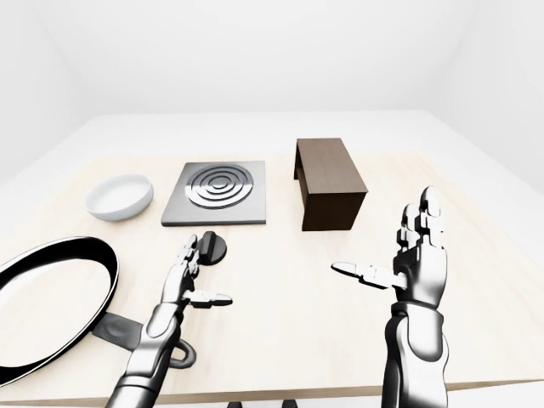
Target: Turn on the stove.
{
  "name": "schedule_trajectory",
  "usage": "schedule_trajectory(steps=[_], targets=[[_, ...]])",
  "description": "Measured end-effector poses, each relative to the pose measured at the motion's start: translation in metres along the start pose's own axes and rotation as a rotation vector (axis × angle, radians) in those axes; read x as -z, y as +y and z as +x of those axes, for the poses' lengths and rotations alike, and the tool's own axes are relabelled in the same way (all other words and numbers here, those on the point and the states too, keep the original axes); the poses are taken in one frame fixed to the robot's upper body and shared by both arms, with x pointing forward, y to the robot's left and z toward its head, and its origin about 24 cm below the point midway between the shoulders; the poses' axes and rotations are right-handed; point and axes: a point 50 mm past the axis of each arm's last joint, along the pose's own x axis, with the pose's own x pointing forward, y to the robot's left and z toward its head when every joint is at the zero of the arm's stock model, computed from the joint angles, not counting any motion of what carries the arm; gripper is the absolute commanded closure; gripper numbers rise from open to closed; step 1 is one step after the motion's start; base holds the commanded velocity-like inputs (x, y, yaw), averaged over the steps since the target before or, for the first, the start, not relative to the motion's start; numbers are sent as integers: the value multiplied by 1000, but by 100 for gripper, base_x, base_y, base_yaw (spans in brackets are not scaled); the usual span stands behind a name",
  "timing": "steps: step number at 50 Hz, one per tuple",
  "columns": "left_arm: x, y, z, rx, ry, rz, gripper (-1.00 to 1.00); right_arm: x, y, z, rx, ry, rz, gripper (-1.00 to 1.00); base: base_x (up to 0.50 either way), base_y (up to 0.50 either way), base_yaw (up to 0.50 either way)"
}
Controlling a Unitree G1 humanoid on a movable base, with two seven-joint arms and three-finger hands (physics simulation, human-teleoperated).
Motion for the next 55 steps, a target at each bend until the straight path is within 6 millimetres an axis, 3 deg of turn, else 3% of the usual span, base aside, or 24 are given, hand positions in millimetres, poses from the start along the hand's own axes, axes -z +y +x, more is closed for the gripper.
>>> schedule_trajectory(steps=[16, 29, 43, 49, 55], targets=[[-4, -22, -11, 65, -26, 20, -100, 1, -1, 0, 5, 5, -5, -100, 0, 0, 0], [-45, -54, 0, 159, -141, 48, -100, 7, -1, 0, 9, 28, -4, -100, 0, 0, 0], [-82, -56, 29, 158, -212, 88, -100, 8, -2, 0, 10, 37, -4, -100, 0, 0, 0], [-103, -59, 19, 172, -289, 86, -100, 9, -2, 0, 9, 38, -4, -100, 0, 0, 0], [-141, -61, -6, 190, -483, 71, -100, 9, -2, 0, 9, 37, -4, -100, 0, 0, 0]])
